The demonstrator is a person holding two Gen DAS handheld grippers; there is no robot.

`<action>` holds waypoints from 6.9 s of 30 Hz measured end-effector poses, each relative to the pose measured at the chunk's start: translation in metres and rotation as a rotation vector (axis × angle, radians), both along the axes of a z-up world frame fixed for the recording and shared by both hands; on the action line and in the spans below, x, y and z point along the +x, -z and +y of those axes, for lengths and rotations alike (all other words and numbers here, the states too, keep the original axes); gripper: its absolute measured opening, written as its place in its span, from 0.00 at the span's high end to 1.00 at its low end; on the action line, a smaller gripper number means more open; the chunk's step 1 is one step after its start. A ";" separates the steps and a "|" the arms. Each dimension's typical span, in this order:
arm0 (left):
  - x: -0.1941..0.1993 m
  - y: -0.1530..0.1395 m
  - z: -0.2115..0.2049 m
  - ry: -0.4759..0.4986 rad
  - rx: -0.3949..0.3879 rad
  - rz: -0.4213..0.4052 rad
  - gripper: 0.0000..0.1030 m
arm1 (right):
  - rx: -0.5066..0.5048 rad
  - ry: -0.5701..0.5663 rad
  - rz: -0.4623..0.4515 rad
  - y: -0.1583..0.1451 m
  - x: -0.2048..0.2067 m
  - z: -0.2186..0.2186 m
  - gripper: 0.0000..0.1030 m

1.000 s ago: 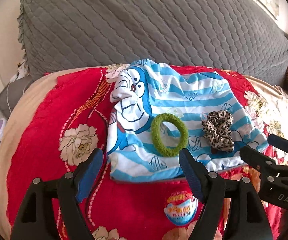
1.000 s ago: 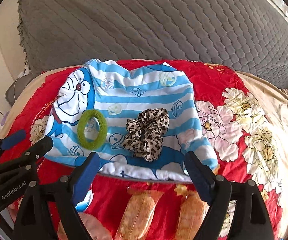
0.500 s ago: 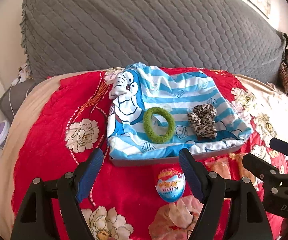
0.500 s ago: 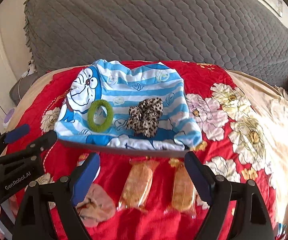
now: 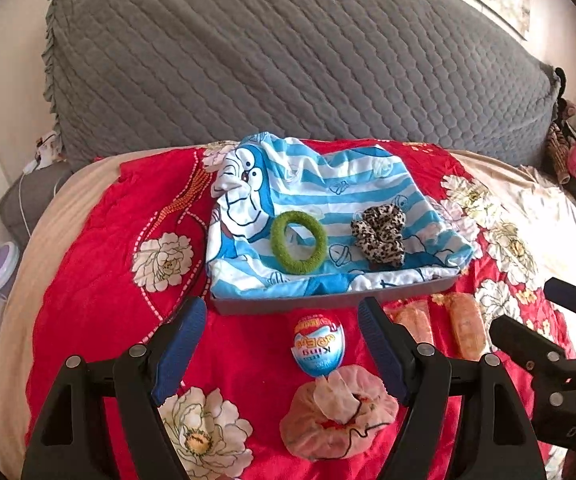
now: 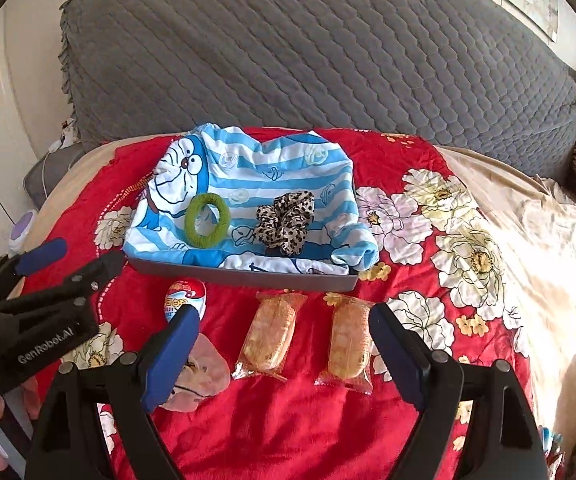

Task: Organize objects
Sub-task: 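Pull both open tools back from the tray toward the remaining items, then move the left tool toward the sheer pink scrunchie while the right tool hovers near the bread packets, then position the left gripper fingers around the sheer pink scrunchie, then close the left gripper on the pink scrunchie while the right gripper grasps a bread packet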

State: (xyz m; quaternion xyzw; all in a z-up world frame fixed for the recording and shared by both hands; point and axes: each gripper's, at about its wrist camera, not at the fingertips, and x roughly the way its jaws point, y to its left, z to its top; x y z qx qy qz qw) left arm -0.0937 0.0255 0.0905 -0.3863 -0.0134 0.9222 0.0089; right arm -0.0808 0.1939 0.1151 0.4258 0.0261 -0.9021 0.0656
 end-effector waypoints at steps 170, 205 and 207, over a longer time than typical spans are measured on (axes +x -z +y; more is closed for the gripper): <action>0.017 0.131 0.021 0.052 0.052 -0.183 0.20 | 0.035 0.075 -0.136 0.134 -0.022 0.043 0.07; 0.012 0.133 0.024 0.092 0.068 -0.177 0.39 | 0.007 0.043 -0.147 0.136 -0.028 0.043 0.48; 0.013 0.133 0.028 0.107 0.051 -0.174 0.51 | 0.013 0.040 -0.145 0.136 -0.027 0.043 0.49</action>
